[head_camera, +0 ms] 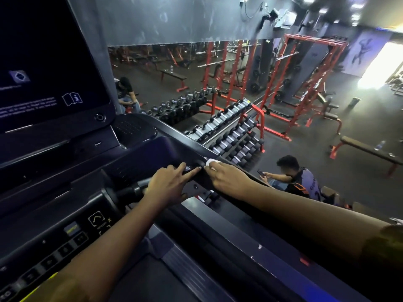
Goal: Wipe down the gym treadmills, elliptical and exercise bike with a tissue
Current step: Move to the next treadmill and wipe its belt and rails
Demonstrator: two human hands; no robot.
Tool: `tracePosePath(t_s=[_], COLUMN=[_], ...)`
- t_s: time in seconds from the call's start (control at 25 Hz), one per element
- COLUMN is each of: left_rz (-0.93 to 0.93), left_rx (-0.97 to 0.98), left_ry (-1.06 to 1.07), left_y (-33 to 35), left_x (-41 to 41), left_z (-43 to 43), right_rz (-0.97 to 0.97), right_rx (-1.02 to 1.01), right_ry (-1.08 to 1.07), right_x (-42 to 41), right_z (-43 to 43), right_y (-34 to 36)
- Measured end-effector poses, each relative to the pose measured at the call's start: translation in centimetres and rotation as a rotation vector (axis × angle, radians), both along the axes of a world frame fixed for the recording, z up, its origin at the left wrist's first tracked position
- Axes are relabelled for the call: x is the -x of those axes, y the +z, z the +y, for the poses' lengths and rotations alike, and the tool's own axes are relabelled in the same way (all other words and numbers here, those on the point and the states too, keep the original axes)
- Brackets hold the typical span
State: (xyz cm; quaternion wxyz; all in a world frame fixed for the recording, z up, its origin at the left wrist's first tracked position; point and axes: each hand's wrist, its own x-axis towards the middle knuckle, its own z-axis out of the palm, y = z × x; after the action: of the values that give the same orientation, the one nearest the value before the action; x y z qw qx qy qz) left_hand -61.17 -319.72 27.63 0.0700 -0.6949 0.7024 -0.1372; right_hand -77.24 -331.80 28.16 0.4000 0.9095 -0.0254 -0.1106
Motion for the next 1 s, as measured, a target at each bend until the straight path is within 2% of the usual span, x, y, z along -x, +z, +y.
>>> tracePosePath(t_s=[0.08, 0.2, 0.28, 0.44, 0.6, 0.72, 0.84, 0.92, 1.0], left_rz=[-0.002, 0.002, 0.003, 0.029, 0.042, 0.056, 0.064, 0.073, 0.082], left_rx=[0.019, 0.018, 0.015, 0.034, 0.046, 0.041, 0.037, 0.034, 0.042], left_ry=[-0.001, -0.001, 0.002, 0.001, -0.006, -0.017, -0.021, -0.023, -0.032], left_y=[0.0, -0.2, -0.2, -0.4, -0.6, -0.5, -0.3, -0.4, -0.6], left_x=[0.0, 0.0, 0.0, -0.2, -0.2, -0.2, -0.2, -0.2, -0.2], left_z=[0.0, 0.0, 0.0, -0.1, -0.3, -0.1, 0.0, -0.1, -0.2], right_rz=[0.019, 0.071, 0.054, -0.015, 0.097, 0.115, 0.264, 0.191, -0.123], right_rx=[0.073, 0.006, -0.026, 0.077, 0.064, 0.169, 0.171, 0.109, -0.084], right_ry=[0.023, -0.039, 0.000, 0.090, -0.026, 0.019, -0.028, -0.008, 0.076], right_x=[0.6, 2.6, 4.1, 2.6, 1.0, 3.1, 6.0, 7.5, 7.9], right_z=[0.2, 1.6, 2.2, 0.6, 0.4, 1.6, 2.4, 2.7, 2.5], right_y=[-0.8, -1.0, -1.3, -0.4, -0.6, -2.9, -3.6, -2.8, -1.4])
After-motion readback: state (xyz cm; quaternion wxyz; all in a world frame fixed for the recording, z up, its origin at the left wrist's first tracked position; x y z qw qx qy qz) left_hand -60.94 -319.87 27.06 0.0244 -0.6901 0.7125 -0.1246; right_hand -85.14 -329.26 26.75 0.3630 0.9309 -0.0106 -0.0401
